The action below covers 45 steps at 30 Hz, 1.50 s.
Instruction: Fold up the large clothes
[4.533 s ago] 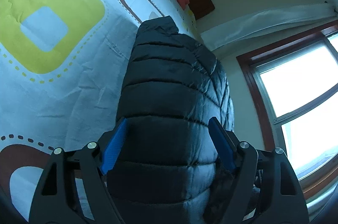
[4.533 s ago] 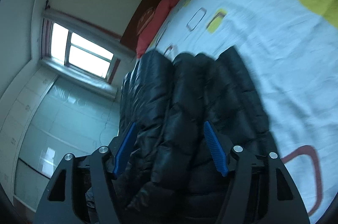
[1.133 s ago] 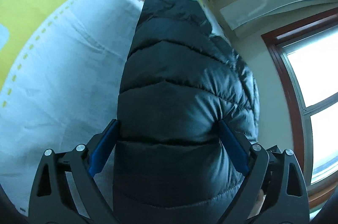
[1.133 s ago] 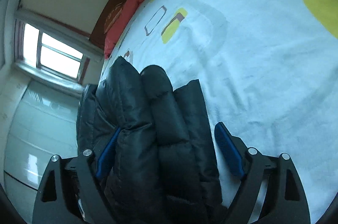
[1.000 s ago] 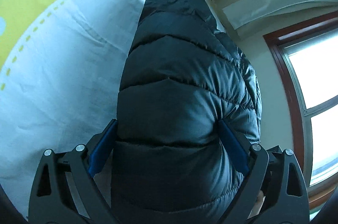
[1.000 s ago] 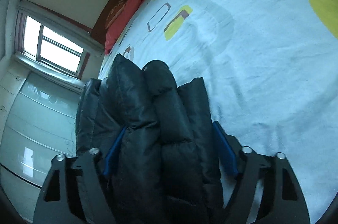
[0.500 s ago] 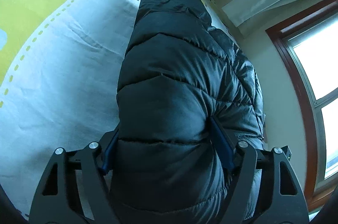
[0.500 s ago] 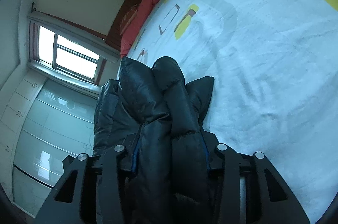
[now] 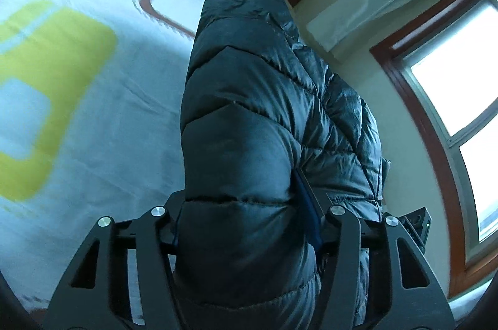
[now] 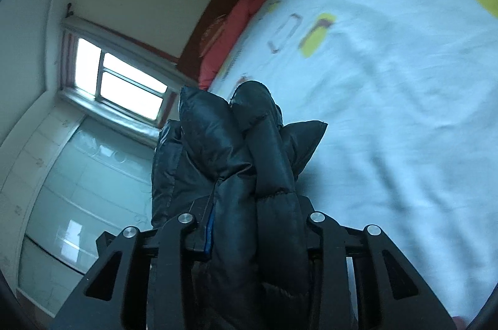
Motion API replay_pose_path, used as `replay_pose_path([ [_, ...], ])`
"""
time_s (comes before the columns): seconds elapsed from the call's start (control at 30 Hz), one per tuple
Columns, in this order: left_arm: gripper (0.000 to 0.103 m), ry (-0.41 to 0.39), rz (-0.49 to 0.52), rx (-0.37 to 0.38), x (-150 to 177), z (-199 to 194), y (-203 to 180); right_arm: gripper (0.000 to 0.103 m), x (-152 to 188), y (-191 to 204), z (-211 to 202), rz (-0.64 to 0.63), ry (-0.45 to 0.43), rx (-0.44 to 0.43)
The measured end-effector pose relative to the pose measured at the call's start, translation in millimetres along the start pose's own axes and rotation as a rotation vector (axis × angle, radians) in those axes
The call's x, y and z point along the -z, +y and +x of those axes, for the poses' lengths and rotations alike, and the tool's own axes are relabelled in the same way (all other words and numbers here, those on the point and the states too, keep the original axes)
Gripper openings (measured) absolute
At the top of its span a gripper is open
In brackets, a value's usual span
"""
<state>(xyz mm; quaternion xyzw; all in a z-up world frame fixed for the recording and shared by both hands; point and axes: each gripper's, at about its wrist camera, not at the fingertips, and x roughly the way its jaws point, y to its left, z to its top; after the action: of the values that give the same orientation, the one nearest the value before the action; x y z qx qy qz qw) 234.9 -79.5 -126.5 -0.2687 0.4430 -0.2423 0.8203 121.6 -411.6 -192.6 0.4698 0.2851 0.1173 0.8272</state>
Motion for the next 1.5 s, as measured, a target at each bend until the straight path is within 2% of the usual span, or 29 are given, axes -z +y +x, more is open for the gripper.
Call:
replay_pose_path([
  [0.13,0.055,-0.049,-0.023,-0.018,-33,-24,24,0.034,-5,24,43,-0.003,0.031,-0.062],
  [0.23,0.055,-0.089,-0.008,-0.051,-60,-38,38,0.034,-11,37,90,0.018,0.060,-0.109],
  [0.33,0.055,-0.104,-0.007,-0.071,-88,-41,54,0.034,-15,40,123,0.040,0.085,-0.123],
  [0.4,0.055,-0.090,-0.018,-0.084,-104,-36,69,0.034,-18,36,149,0.068,0.113,-0.115],
  [0.5,0.055,-0.031,-0.068,-0.112,-116,-10,90,0.034,-18,23,171,0.103,0.161,-0.054],
  [0.57,0.057,-0.003,-0.131,-0.106,-117,5,108,0.034,-18,8,181,0.147,0.188,-0.062],
  [0.63,0.059,-0.003,-0.136,-0.105,-118,9,110,0.034,-18,1,184,0.168,0.204,-0.063],
  [0.77,0.061,0.004,-0.114,-0.132,-121,15,105,0.035,-16,2,184,0.160,0.217,-0.055],
  [0.87,0.065,0.009,-0.105,-0.122,-121,13,103,0.040,-16,7,180,0.133,0.236,-0.041],
  [0.93,0.068,0.012,-0.100,-0.103,-121,4,108,0.053,-21,15,178,0.101,0.246,-0.019],
  [1.03,0.074,-0.015,-0.101,-0.090,-116,-10,105,0.067,-22,24,165,0.036,0.240,0.019],
  [1.27,0.083,-0.044,-0.134,-0.016,-67,-54,116,0.072,11,20,113,0.049,0.244,-0.017],
  [1.4,0.085,-0.035,-0.157,0.025,-41,-65,115,0.075,38,17,88,0.071,0.238,-0.046],
  [1.5,0.088,-0.041,-0.154,0.026,-24,-69,112,0.075,56,17,75,0.054,0.240,-0.049],
])
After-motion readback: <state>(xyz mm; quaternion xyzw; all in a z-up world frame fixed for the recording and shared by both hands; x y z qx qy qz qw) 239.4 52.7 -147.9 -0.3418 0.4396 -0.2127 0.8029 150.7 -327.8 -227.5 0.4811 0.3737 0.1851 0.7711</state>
